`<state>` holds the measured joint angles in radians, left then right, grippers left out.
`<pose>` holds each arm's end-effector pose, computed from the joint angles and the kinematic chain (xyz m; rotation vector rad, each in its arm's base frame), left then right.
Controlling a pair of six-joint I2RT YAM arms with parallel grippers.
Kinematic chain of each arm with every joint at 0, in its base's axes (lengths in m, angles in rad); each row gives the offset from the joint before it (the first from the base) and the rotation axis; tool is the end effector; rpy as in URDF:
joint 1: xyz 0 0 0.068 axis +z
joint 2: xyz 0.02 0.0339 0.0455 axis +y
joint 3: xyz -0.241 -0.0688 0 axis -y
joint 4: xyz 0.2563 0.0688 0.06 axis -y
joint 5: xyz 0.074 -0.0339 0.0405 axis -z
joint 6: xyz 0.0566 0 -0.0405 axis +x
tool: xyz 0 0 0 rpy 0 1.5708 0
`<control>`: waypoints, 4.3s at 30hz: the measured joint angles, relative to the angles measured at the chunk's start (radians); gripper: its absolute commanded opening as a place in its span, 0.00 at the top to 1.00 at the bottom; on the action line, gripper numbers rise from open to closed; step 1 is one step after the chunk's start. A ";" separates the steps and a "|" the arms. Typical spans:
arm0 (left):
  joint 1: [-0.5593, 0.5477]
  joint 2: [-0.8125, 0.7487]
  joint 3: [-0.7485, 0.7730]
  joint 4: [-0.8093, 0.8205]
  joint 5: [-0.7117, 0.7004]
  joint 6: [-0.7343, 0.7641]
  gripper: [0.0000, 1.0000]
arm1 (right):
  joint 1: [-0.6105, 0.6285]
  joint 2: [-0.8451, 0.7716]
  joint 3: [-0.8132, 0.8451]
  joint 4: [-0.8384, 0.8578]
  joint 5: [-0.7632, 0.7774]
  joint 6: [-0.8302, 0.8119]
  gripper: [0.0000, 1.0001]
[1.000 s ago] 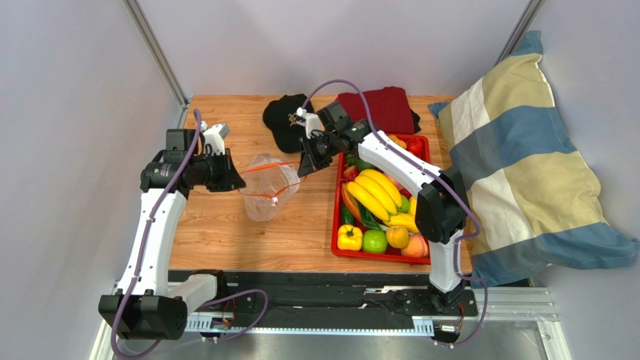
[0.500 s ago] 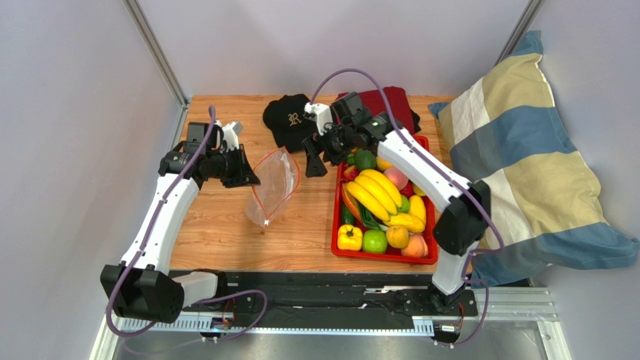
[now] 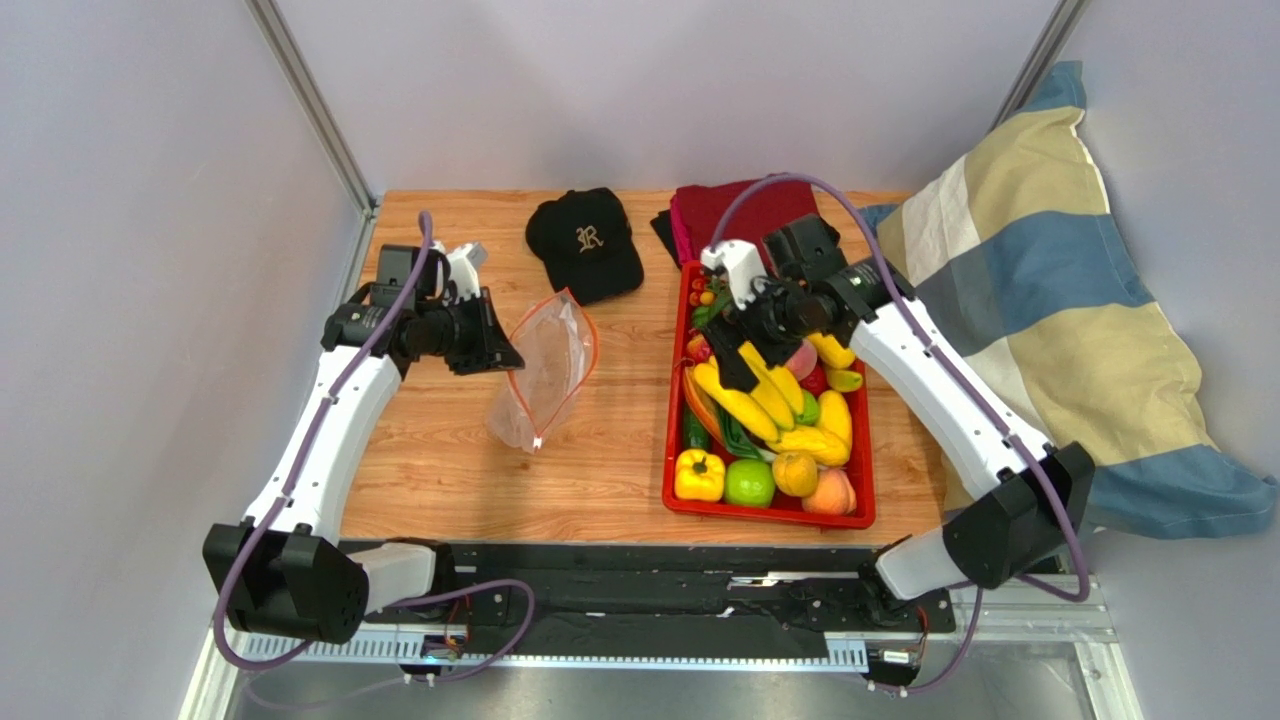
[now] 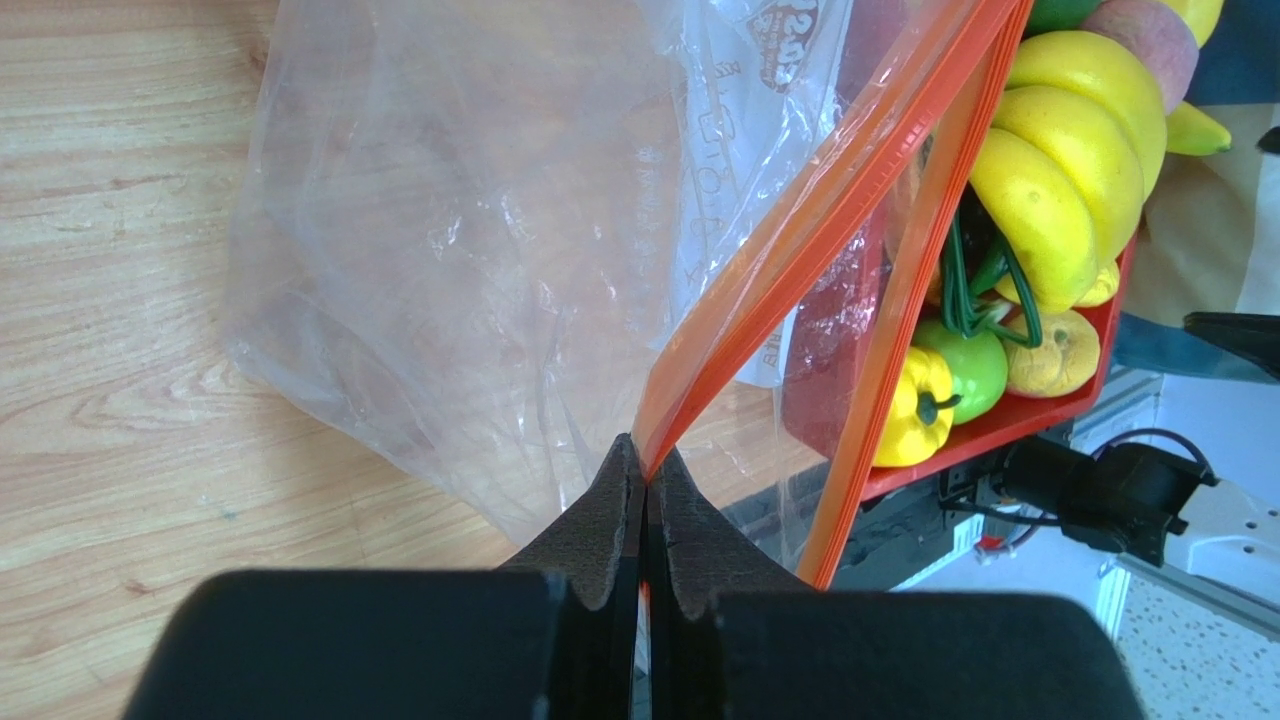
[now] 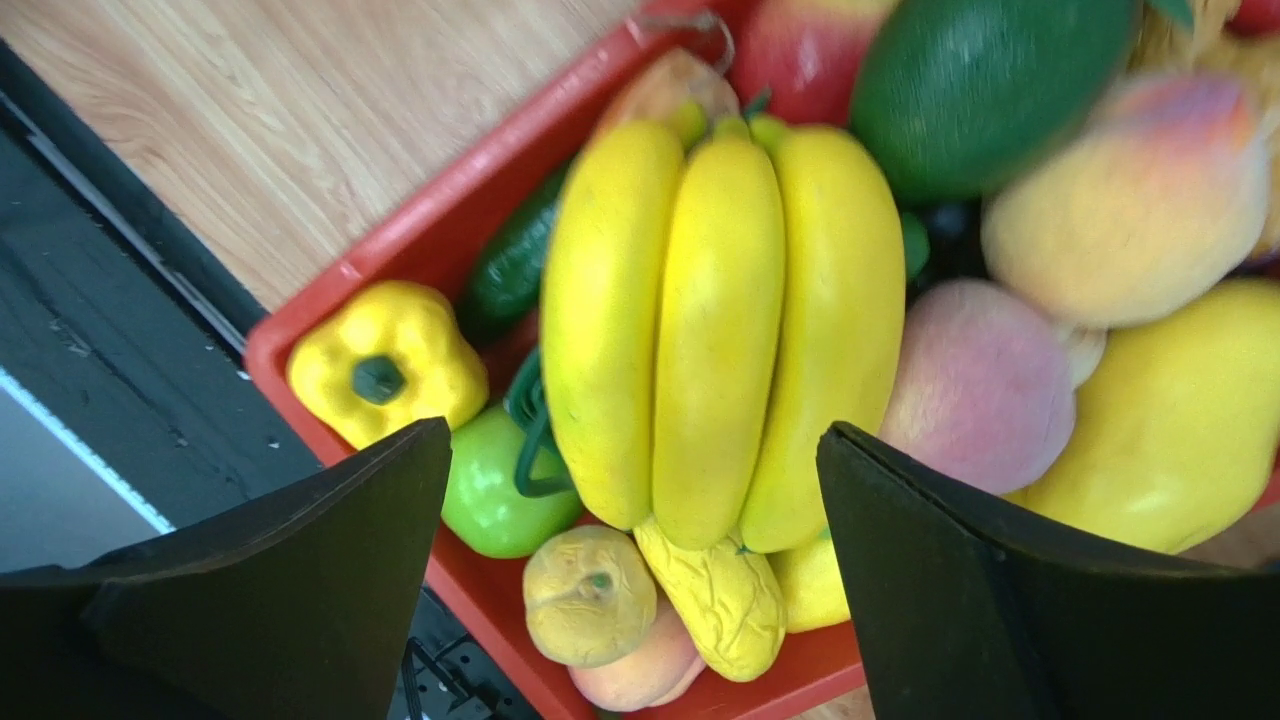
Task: Place the food in the zip-top bag and seal the zipper
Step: Pick up the fake fruit from the bin, then place the fake fruit in the zipper food storage bag.
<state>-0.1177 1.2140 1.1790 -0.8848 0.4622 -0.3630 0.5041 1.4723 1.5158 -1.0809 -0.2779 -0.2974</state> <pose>0.2648 -0.0567 0.2912 -0.1093 2.5158 -0.7754 0.2684 0.1658 0.3138 -1.1086 2.3614 0.4361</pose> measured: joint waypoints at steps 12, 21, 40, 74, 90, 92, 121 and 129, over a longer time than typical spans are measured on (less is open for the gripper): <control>-0.006 -0.006 -0.009 0.008 0.004 0.001 1.00 | -0.240 -0.283 -0.388 0.086 -0.155 -0.052 0.08; -0.006 -0.012 -0.011 0.017 0.019 0.002 1.00 | -0.447 -0.183 -0.391 0.094 -0.406 -0.057 0.08; -0.006 -0.013 -0.022 0.038 0.028 0.005 1.00 | -0.554 0.023 -0.418 0.084 -0.624 -0.198 0.09; -0.006 -0.009 -0.022 0.037 0.028 0.011 1.00 | -0.516 0.029 -0.455 0.076 -0.853 -0.129 1.00; -0.008 -0.010 -0.022 0.031 0.031 0.029 1.00 | -0.274 -0.119 -0.229 0.146 -0.925 0.088 1.00; -0.013 -0.011 -0.022 0.030 0.030 0.033 1.00 | -0.190 -0.119 -0.166 0.169 -0.896 0.100 1.00; -0.163 -0.078 -0.022 0.003 -0.020 0.081 1.00 | 0.148 0.353 0.313 0.024 -0.450 0.198 1.00; -0.177 -0.043 -0.021 0.006 -0.024 0.036 1.00 | 0.221 0.411 0.349 0.056 -0.325 0.383 1.00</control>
<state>-0.2943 1.1713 1.1584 -0.8783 0.4381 -0.3267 0.7254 1.8832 1.8652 -1.0248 -0.6033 0.0860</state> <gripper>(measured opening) 0.010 0.357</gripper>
